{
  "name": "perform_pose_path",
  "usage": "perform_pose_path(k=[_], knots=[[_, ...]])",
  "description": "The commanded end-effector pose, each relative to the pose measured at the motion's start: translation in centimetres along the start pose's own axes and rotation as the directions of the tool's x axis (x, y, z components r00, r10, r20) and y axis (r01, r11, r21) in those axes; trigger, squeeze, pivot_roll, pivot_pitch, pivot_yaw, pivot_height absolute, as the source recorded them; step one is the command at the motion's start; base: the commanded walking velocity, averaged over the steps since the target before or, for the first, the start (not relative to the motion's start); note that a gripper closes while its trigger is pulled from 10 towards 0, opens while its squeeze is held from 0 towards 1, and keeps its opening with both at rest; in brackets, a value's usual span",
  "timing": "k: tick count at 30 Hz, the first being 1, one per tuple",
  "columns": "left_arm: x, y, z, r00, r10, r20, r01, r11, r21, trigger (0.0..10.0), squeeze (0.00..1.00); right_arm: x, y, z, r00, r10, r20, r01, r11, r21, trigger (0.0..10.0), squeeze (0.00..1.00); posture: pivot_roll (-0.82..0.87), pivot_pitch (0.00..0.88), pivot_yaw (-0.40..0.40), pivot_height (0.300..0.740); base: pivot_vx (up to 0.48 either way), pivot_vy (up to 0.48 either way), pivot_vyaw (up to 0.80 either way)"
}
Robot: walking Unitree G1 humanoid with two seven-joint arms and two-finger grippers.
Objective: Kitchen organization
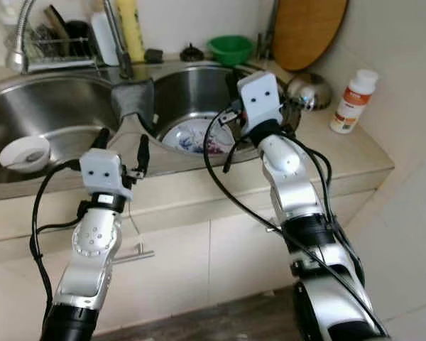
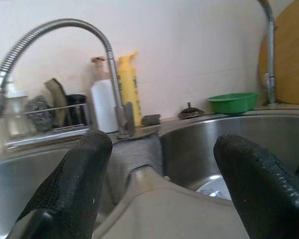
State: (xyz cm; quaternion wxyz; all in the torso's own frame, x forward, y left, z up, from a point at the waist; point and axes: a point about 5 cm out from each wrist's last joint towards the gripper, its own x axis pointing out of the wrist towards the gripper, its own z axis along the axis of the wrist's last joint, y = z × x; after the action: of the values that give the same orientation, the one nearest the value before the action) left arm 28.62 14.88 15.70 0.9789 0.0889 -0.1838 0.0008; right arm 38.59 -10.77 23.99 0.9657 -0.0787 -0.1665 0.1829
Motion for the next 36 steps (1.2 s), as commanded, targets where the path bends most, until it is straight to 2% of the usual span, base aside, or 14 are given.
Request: perform_pose_path(k=[1, 3, 6, 9, 10, 11, 17, 23, 29, 30, 36], knots=[[0.2, -0.5, 0.2, 1.0, -0.016, 0.007, 0.016, 1.0, -0.008, 10.0, 0.0, 0.5, -0.3, -0.2, 0.999, 0.005, -0.033, -0.003, 0.998, 0.06, 10.0, 0.0, -0.1, 0.0, -0.029, 0.74, 0.0, 0.0, 0.0], [0.2, -0.5, 0.2, 1.0, -0.018, 0.007, 0.018, 1.0, -0.009, 10.0, 0.0, 0.9, -0.1, -0.9, 0.996, 0.027, -0.089, -0.022, 0.998, 0.065, 10.0, 0.0, -0.1, 0.0, -0.032, 0.74, 0.0, 0.0, 0.0], [0.2, -0.6, 0.3, 1.0, -0.017, 0.007, 0.017, 1.0, -0.007, 10.0, 0.0, 1.0, 0.5, -2.7, 0.974, 0.054, -0.22, -0.049, 0.998, 0.028, 10.0, 0.0, -0.09, 0.0, -0.038, 0.74, 0.0, 0.0, 0.0], [0.1, -0.4, 0.3, 1.0, -0.013, 0.006, 0.013, 1.0, -0.004, 10.0, 0.0, 0.9, 0.6, -3.3, 0.966, 0.057, -0.252, -0.046, 0.998, 0.049, 10.0, 0.0, -0.08, 0.0, -0.04, 0.74, 0.0, 0.0, 0.0], [0.1, -0.3, 0.2, 1.0, -0.011, 0.005, 0.011, 1.0, -0.003, 10.0, 0.0, 1.0, 0.6, -3.3, 0.965, 0.056, -0.255, -0.044, 0.998, 0.054, 10.0, 0.08, -0.08, 0.0, -0.04, 0.74, 0.0, 0.0, 0.0], [0.1, -0.2, 0.2, 1.0, -0.008, 0.002, 0.008, 1.0, -0.001, 10.0, 0.0, 1.0, 0.6, -3.4, 0.965, 0.054, -0.257, -0.037, 0.997, 0.071, 10.0, 1.0, -0.08, 0.0, -0.04, 0.74, 0.0, 0.0, 0.0], [0.0, -0.4, 0.0, 1.0, -0.01, -0.007, 0.01, 1.0, -0.005, 10.0, 0.0, 0.9, 0.0, -3.5, 0.968, 0.033, -0.248, -0.007, 0.994, 0.105, 10.0, 1.0, -0.09, 0.0, -0.037, 0.74, 0.0, 0.0, 0.0], [0.0, -0.7, 0.0, 1.0, -0.02, -0.008, 0.02, 1.0, -0.012, 10.0, 0.0, 1.0, -1.4, -1.8, 0.99, -0.034, -0.137, 0.052, 0.99, 0.13, 10.0, 1.0, -0.1, 0.0, -0.033, 0.74, 0.0, 0.0, 0.0], [0.0, -0.7, 0.0, 1.0, -0.021, -0.012, 0.021, 1.0, -0.012, 10.0, 0.0, 1.1, -1.6, -0.1, 0.998, -0.053, -0.033, 0.058, 0.986, 0.157, 10.0, 1.0, -0.1, 0.0, -0.032, 0.74, 0.0, 0.0, 0.0], [0.0, -0.7, -0.1, 1.0, -0.022, -0.013, 0.022, 1.0, -0.013, 10.0, 0.0, 0.9, -1.5, 0.5, 0.998, -0.062, 0.016, 0.059, 0.985, 0.163, 10.0, 1.0, -0.1, 0.0, -0.031, 0.74, 0.0, 0.0, 0.0], [-0.2, -0.6, -0.1, 1.0, -0.02, -0.016, 0.02, 1.0, -0.022, 10.0, 0.0, -0.1, -1.3, 1.2, 0.992, -0.086, 0.09, 0.07, 0.984, 0.165, 10.0, 1.0, -0.09, 0.0, -0.031, 0.74, 0.0, 0.0, 0.0]])
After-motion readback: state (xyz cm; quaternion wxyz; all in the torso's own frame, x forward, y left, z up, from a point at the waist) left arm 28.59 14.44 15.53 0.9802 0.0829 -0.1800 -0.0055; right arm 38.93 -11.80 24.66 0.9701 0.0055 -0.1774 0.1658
